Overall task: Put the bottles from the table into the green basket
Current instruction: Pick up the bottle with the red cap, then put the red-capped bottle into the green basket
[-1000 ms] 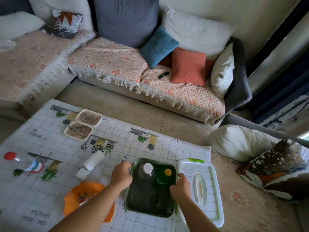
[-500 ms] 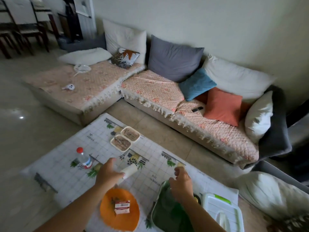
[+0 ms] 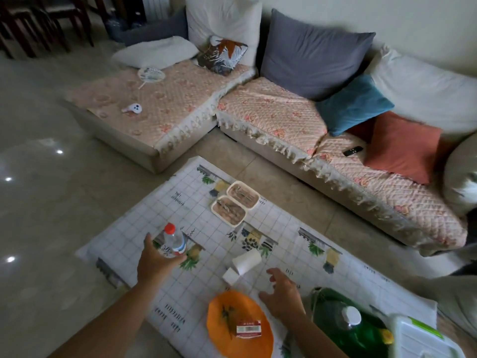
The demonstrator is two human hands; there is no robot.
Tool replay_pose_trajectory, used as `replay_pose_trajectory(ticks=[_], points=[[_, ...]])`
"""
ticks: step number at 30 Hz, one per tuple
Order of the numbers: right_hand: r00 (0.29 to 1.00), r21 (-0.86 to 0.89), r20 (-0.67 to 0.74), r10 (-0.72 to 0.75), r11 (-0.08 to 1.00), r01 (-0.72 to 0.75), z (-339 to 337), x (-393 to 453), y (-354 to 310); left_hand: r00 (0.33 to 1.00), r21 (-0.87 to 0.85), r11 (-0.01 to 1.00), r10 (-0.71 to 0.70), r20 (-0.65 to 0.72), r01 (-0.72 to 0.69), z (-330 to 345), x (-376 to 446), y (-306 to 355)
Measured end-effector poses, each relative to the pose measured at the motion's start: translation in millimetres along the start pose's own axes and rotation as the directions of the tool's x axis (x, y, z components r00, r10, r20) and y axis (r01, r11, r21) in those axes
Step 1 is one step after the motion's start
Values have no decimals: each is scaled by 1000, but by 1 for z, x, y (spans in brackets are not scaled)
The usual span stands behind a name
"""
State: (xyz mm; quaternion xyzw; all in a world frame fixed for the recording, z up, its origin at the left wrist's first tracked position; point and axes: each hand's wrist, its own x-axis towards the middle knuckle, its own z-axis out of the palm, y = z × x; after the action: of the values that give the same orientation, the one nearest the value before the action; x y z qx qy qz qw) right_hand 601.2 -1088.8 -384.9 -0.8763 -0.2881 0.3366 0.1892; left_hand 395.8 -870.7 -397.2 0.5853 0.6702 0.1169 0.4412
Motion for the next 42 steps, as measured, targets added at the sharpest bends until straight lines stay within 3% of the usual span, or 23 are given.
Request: replay_pose_trajectory(ticks=[11,20,24,28,32,42], points=[[994,-47,59,93,995,-90,70,58,1,990,-86,995,69,126,-58,40,105,-29],[978,23,56,200,979,-201,68,33,41,990,22,993,121,-72,-120,63,111,-31],[960,23,-17,280,960,-280,44,-5,75,975,57,973,223,-7,-222,74,69,-31],[974,-65,-131,183,979,-193,12,-42,105,923,89,920,374,92,-382,84,14,-8],[965,61,-101,241,970,-236,-20,-71,120,890,64,890,443,109,-451,93,-47,22],[965,43,-115,235,972,-231,-88,-128,174,795,81,806,552,252,-586,122,-181,61]])
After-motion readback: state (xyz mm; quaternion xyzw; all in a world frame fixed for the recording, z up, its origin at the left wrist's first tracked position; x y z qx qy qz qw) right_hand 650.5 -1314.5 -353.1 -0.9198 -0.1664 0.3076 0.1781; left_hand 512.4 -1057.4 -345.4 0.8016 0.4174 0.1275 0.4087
